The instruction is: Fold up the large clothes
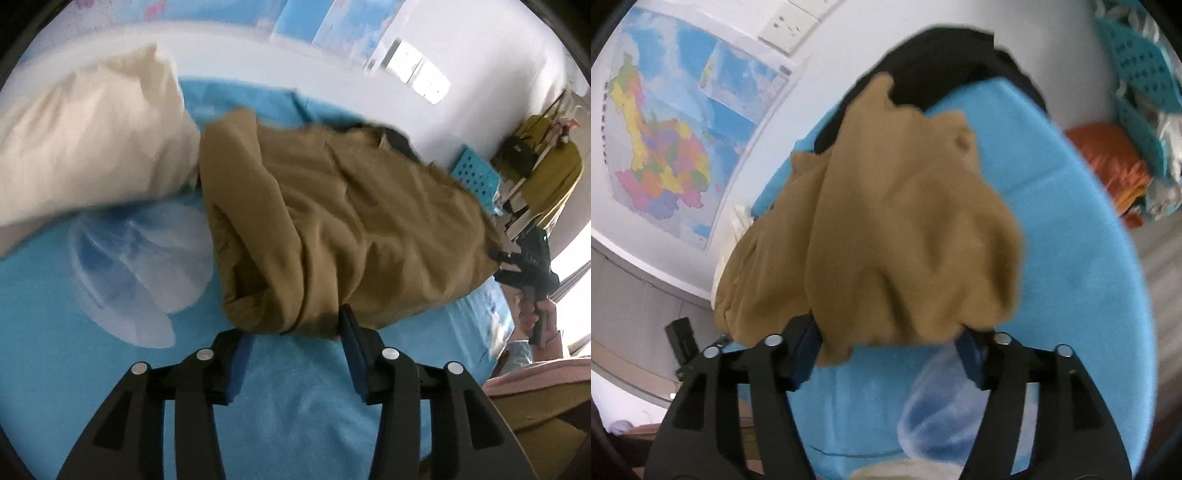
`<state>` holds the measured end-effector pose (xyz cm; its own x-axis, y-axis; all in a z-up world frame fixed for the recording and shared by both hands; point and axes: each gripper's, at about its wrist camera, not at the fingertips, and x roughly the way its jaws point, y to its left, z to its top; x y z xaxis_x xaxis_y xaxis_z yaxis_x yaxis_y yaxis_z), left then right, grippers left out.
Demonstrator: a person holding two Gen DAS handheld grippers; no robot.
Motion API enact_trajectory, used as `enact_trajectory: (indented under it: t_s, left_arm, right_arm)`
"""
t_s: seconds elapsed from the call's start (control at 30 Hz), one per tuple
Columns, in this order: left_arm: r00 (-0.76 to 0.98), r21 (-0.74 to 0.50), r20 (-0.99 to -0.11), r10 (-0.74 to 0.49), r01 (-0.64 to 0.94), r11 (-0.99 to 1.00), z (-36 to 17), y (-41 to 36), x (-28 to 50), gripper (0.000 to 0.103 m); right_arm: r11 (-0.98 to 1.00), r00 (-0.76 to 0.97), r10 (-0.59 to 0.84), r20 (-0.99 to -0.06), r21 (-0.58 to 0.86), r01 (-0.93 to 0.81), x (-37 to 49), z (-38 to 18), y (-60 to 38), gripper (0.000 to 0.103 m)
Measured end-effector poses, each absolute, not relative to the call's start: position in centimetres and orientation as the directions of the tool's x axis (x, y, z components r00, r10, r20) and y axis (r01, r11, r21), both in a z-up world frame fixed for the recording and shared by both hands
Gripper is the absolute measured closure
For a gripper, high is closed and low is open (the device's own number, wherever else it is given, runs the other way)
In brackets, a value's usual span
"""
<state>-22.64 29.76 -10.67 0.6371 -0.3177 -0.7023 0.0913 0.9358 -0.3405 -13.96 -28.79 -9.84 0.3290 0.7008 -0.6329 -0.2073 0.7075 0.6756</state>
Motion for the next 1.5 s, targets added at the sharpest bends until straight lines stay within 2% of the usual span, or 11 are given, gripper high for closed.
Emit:
enact_trajectory:
  t_s: [0.13, 0.37, 0.47, 0.57, 0.67, 0.77, 0.87, 1.0, 1.2, 1.33, 1.5]
  left_arm:
    - [0.725, -0.273, -0.646, -0.241, 0.076, 0.959, -8.5, 29.5, -24.3, 0.013]
    - [0.74, -0.189, -0.651, -0.165, 0.052, 0.981, -7.9, 28.2, -22.4, 0.013]
    - [0.688, -0.123, -0.72, -0.091, 0.003, 0.992, -10.2, 27.2, -19.8, 0.041]
    - [0.688, -0.233, -0.708, -0.159, -0.015, 0.972, -11.0, 28.7, -19.4, 0.064]
    - [0.704, -0.292, -0.686, -0.186, -0.032, 0.956, -10.4, 29.9, -20.2, 0.075]
    - [0.684, -0.325, -0.703, -0.193, -0.068, 0.943, -11.0, 30.7, -20.5, 0.076]
    - [0.646, -0.23, -0.756, -0.103, -0.115, 0.966, -11.2, 29.7, -20.4, 0.056]
    - [0.743, -0.193, -0.662, -0.101, -0.039, 0.98, -7.7, 29.3, -22.1, 0.034]
    - [0.802, -0.212, -0.567, -0.19, 0.082, 0.974, -4.2, 27.6, -19.9, 0.016]
    - [0.741, -0.138, -0.643, -0.196, 0.14, 0.98, -5.4, 23.9, -15.4, 0.016]
    - [0.579, -0.078, -0.797, -0.171, 0.181, 0.98, -9.2, 20.4, -9.2, 0.016]
  right_arm:
    - [0.764, 0.417, 0.636, -0.649, 0.607, -0.22, -15.8, -7.6, -31.3, 0.02]
    - [0.802, 0.539, 0.592, -0.6, 0.509, -0.313, -14.5, -5.1, -29.0, 0.02]
    - [0.838, 0.533, 0.545, -0.647, 0.433, -0.332, -12.6, -6.4, -26.9, 0.026]
    - [0.84, 0.514, 0.543, -0.664, 0.416, -0.35, -11.1, -6.6, -25.7, 0.097]
    - [0.811, 0.558, 0.584, -0.589, 0.436, -0.39, -10.8, -4.2, -26.3, 0.099]
    - [0.814, 0.538, 0.581, -0.611, 0.425, -0.396, -10.2, -4.4, -26.3, 0.091]
    - [0.845, 0.448, 0.534, -0.717, 0.429, -0.32, -8.4, -7.3, -26.8, 0.051]
    - [0.772, 0.489, 0.631, -0.602, 0.547, -0.323, -7.5, -6.0, -29.3, 0.031]
    - [0.799, 0.475, 0.601, -0.643, 0.499, -0.336, -2.6, -6.3, -26.9, 0.03]
    - [0.808, 0.426, 0.59, -0.686, 0.5, -0.312, 0.5, -7.9, -25.3, 0.041]
    - [0.811, 0.346, 0.57, -0.745, 0.444, -0.38, 1.5, -8.9, -22.1, 0.098]
